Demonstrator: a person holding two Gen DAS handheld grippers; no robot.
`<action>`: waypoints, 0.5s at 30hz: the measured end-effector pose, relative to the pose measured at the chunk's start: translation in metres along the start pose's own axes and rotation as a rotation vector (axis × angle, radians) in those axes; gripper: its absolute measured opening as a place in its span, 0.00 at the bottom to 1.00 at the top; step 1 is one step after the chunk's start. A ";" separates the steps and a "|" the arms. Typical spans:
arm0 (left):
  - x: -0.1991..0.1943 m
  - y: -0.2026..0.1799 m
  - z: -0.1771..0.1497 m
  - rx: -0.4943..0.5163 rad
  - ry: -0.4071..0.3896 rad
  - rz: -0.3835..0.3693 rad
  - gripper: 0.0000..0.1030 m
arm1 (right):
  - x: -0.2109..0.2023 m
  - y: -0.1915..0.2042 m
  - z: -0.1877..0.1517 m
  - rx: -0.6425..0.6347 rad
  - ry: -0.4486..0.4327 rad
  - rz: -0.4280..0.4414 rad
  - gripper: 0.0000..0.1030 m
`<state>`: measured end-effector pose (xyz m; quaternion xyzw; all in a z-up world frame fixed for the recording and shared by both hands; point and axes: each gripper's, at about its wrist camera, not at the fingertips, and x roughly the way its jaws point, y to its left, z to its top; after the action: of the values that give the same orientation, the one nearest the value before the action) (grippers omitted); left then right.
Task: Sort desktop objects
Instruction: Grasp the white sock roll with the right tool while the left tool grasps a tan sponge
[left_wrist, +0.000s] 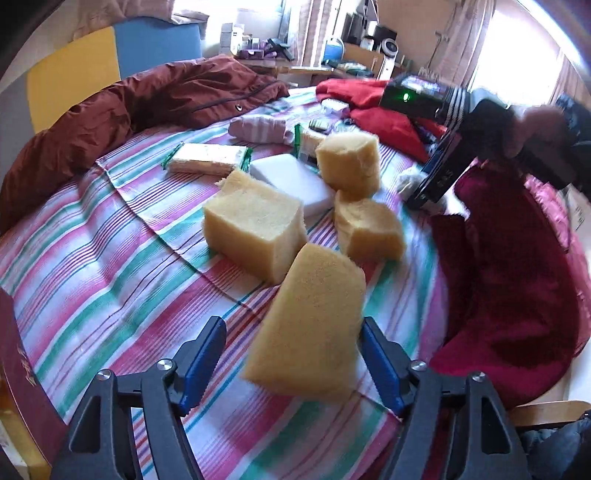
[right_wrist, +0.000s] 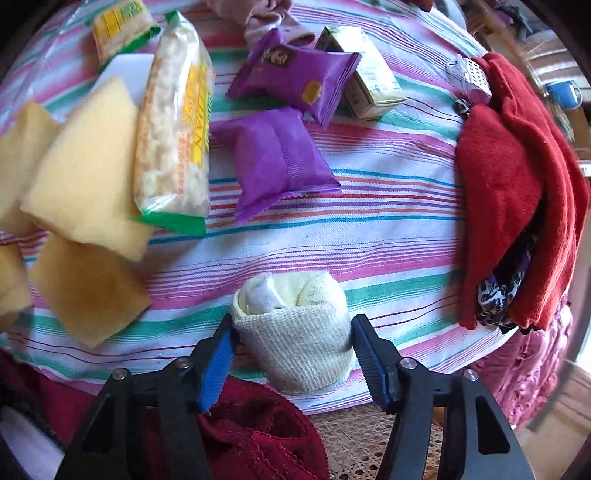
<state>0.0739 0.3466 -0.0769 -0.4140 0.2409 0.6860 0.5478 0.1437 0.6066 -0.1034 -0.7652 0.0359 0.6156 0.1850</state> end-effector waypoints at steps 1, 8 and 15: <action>0.002 -0.002 0.001 0.009 0.003 -0.002 0.72 | 0.001 0.000 -0.001 -0.001 0.005 -0.003 0.59; 0.008 -0.003 -0.004 -0.001 -0.004 -0.002 0.55 | 0.001 -0.010 -0.013 0.021 -0.019 0.015 0.53; -0.023 0.020 -0.012 -0.125 -0.080 0.020 0.54 | -0.018 -0.041 -0.032 0.139 -0.175 0.128 0.52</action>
<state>0.0599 0.3192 -0.0671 -0.4171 0.1795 0.7212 0.5231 0.1803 0.6310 -0.0713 -0.6898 0.1111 0.6867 0.2005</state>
